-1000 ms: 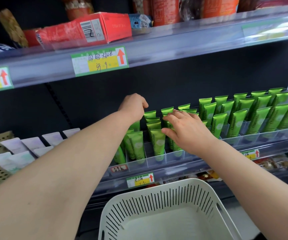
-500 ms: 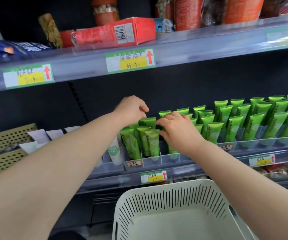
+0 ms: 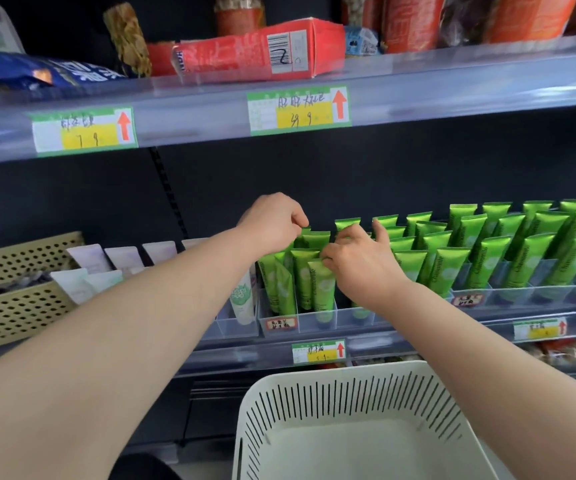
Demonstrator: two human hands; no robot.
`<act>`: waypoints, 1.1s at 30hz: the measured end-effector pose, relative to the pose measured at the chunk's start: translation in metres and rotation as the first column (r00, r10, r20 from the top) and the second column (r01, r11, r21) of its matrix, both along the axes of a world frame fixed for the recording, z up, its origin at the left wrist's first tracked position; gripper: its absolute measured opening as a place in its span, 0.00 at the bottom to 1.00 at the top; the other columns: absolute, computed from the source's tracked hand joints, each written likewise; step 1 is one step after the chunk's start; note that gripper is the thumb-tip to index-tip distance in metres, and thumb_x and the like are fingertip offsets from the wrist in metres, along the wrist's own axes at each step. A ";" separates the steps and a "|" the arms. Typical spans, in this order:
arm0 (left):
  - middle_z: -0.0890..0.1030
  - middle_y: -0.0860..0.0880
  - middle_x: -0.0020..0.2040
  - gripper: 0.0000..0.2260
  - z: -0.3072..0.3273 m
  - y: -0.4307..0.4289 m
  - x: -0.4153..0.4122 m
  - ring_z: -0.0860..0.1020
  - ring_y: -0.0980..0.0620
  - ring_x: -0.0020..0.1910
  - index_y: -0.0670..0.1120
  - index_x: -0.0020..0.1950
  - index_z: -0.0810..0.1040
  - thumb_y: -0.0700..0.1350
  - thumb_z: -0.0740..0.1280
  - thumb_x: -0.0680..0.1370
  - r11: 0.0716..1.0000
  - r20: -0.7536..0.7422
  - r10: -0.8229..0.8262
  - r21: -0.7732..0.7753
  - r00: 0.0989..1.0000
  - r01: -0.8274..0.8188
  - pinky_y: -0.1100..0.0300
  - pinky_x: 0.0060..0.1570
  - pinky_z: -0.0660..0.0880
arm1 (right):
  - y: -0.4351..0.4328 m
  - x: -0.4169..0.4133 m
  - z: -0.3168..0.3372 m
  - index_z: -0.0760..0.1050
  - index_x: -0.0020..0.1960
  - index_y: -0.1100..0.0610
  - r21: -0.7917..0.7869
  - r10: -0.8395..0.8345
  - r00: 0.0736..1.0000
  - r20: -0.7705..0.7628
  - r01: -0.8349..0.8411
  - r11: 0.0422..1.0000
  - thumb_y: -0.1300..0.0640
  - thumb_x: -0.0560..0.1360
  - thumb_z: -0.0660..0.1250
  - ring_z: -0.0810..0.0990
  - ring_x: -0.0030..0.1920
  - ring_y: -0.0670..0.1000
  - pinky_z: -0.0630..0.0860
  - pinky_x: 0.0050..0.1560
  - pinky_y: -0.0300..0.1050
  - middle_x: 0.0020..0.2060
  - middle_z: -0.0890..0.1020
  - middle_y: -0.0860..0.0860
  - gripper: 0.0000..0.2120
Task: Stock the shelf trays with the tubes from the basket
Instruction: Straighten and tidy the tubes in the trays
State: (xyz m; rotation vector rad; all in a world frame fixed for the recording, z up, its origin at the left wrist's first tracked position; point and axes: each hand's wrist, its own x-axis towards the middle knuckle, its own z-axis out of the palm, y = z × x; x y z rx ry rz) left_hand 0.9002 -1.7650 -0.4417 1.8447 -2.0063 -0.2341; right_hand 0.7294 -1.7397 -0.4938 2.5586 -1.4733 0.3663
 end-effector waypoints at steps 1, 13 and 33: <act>0.82 0.58 0.47 0.08 0.000 -0.001 0.000 0.80 0.54 0.51 0.54 0.51 0.84 0.43 0.71 0.75 1.000 0.003 -0.009 0.012 1.000 0.009 0.53 0.57 0.77 | 0.001 0.000 0.000 0.77 0.56 0.49 -0.001 0.008 1.000 0.008 -0.008 1.000 0.52 0.80 0.57 0.64 0.68 0.49 0.47 0.71 0.65 0.53 0.80 0.46 0.11; 0.82 0.56 0.47 0.05 -0.007 -0.001 -0.019 0.79 0.53 0.49 0.53 0.48 0.85 0.46 0.75 0.72 0.994 0.262 -0.097 0.063 0.960 0.084 0.59 0.47 0.74 | 0.008 -0.021 -0.001 0.71 0.66 0.54 -0.050 0.055 0.992 0.111 -0.049 0.998 0.46 0.78 0.62 0.73 0.62 0.53 0.69 0.61 0.49 0.62 0.75 0.50 0.20; 0.82 0.51 0.56 0.08 0.002 -0.023 -0.009 0.79 0.48 0.54 0.50 0.56 0.82 0.45 0.70 0.77 0.990 0.117 0.136 -0.062 0.984 -0.129 0.57 0.49 0.75 | 0.003 -0.022 0.006 0.67 0.69 0.54 0.037 0.008 0.993 0.115 -0.012 0.999 0.40 0.79 0.54 0.66 0.70 0.53 0.64 0.67 0.50 0.67 0.72 0.51 0.26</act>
